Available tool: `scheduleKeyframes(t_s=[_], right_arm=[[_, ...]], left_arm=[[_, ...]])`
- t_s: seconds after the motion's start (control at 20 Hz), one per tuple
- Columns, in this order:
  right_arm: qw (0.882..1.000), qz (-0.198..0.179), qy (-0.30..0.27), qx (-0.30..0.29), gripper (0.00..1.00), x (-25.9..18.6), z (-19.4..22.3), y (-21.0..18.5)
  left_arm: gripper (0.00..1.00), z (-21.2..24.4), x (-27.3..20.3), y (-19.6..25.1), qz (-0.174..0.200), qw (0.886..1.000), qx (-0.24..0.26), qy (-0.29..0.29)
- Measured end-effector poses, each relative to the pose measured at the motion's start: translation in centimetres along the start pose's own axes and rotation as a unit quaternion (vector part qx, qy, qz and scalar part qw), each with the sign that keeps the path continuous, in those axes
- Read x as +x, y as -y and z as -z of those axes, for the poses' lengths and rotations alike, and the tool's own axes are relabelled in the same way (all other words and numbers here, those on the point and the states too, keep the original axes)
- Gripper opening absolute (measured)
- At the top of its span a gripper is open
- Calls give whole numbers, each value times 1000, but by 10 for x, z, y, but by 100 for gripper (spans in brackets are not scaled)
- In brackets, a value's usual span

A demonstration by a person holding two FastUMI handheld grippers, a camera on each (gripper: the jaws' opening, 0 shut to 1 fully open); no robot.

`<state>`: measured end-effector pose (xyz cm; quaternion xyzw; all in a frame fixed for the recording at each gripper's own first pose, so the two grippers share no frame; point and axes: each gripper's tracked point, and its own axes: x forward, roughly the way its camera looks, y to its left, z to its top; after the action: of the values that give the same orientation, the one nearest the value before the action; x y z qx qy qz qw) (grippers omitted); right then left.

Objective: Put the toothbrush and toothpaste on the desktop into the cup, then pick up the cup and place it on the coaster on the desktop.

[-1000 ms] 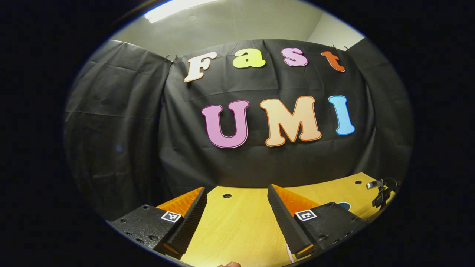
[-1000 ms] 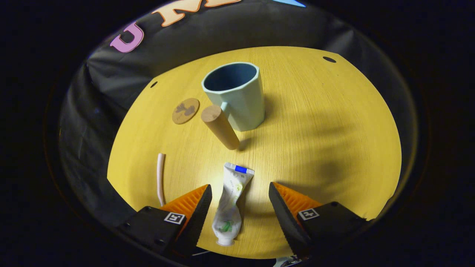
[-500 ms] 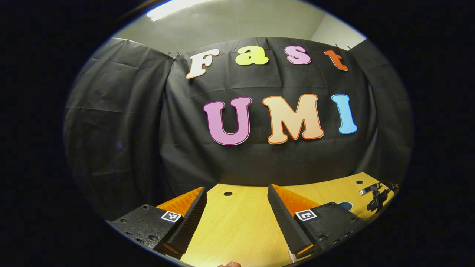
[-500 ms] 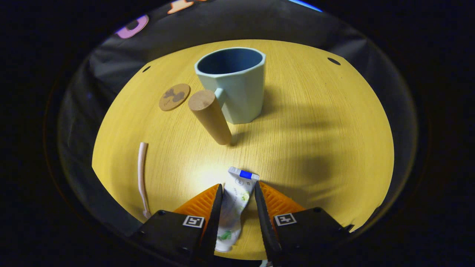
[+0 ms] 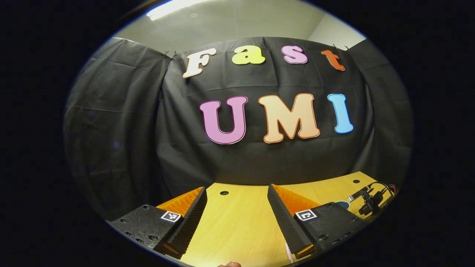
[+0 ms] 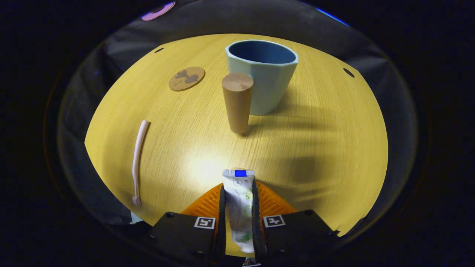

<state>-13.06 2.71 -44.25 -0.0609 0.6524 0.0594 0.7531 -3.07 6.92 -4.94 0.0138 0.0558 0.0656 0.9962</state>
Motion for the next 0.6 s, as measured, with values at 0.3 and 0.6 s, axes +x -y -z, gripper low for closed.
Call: scheduleKeyframes(t_s=[0.3,0.6], right_arm=[[1000,-5,26,12,8,2,0,-3],[999,-12,29,15,8,1,1,-4]], left_arm=[[95,32,-2,18,21,999,0,-42],[96,100,-7,64,80,986,-18,-147]])
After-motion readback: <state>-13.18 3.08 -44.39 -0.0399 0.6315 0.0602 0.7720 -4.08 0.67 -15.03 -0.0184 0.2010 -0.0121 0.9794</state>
